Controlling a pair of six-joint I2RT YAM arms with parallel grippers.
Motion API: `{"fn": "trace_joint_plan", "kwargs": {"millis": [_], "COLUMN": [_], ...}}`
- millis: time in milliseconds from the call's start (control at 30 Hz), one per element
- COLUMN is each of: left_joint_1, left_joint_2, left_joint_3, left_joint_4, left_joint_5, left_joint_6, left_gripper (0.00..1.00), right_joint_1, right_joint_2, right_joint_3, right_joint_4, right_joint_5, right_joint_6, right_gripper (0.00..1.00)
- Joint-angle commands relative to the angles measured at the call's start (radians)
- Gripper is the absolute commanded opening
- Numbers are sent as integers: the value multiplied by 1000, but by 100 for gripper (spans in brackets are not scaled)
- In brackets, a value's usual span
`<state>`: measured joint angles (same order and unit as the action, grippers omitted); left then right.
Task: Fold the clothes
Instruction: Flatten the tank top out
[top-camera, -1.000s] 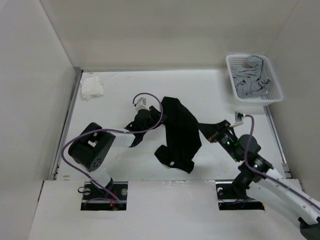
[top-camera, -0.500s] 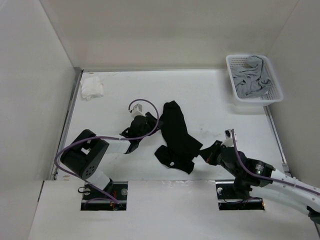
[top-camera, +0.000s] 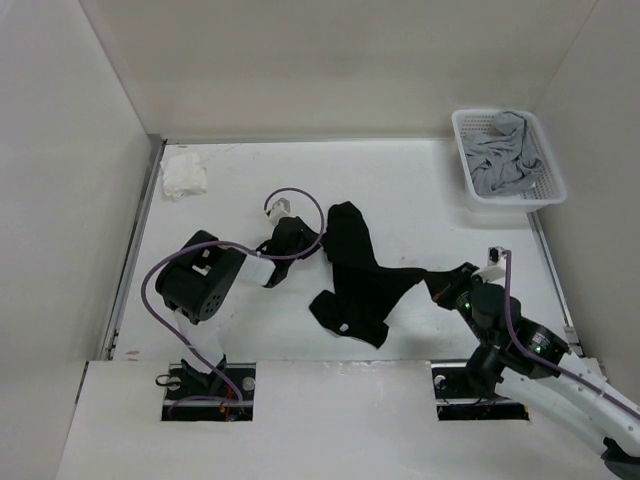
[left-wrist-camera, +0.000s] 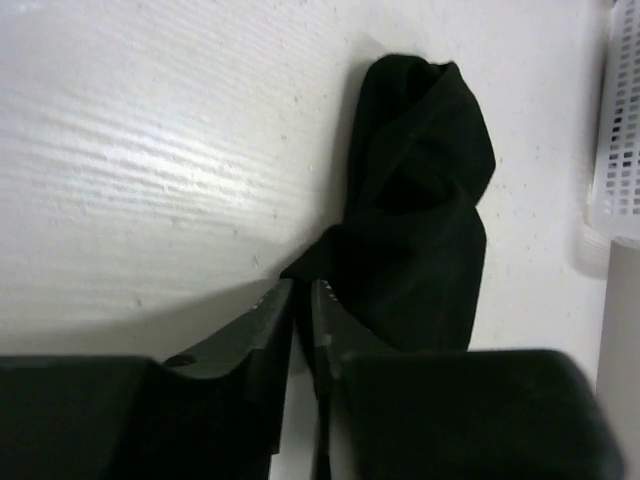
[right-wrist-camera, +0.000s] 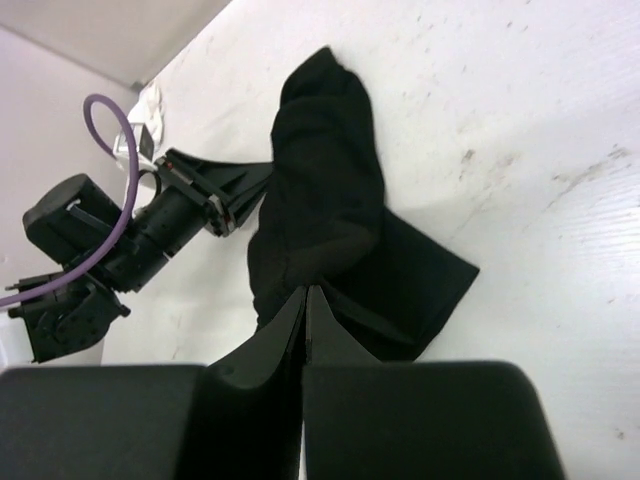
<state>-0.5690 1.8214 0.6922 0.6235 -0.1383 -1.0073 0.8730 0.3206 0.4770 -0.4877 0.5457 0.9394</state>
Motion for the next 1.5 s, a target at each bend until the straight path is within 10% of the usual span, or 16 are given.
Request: {"fn": "trace_joint_plan", "kwargs": {"millis": [0, 400, 633, 967, 1467], "left_joint_1": [24, -25, 2, 146, 160], "left_joint_2": [0, -657, -748, -440, -105], "left_joint_3": [59, -79, -178, -145, 50], "left_joint_4": [38, -556, -732, -268, -315], "left_joint_5": [11, -228, -245, -49, -98], "left_joint_6": [21, 229, 225, 174, 292], "left_gripper": [6, 9, 40, 42, 35], "right_joint_1": [-51, -199, -196, -193, -184], "right_joint_2": [-6, 81, 101, 98, 90], "right_joint_3": [49, -63, -117, -118, -144], "right_joint_4": [81, 147, 133, 149, 193], "right_joint_5": [4, -191, -237, -230, -237], "right_joint_6": [-66, -53, -27, -30, -21], "right_gripper": [0, 0, 0, 0, 0]}}
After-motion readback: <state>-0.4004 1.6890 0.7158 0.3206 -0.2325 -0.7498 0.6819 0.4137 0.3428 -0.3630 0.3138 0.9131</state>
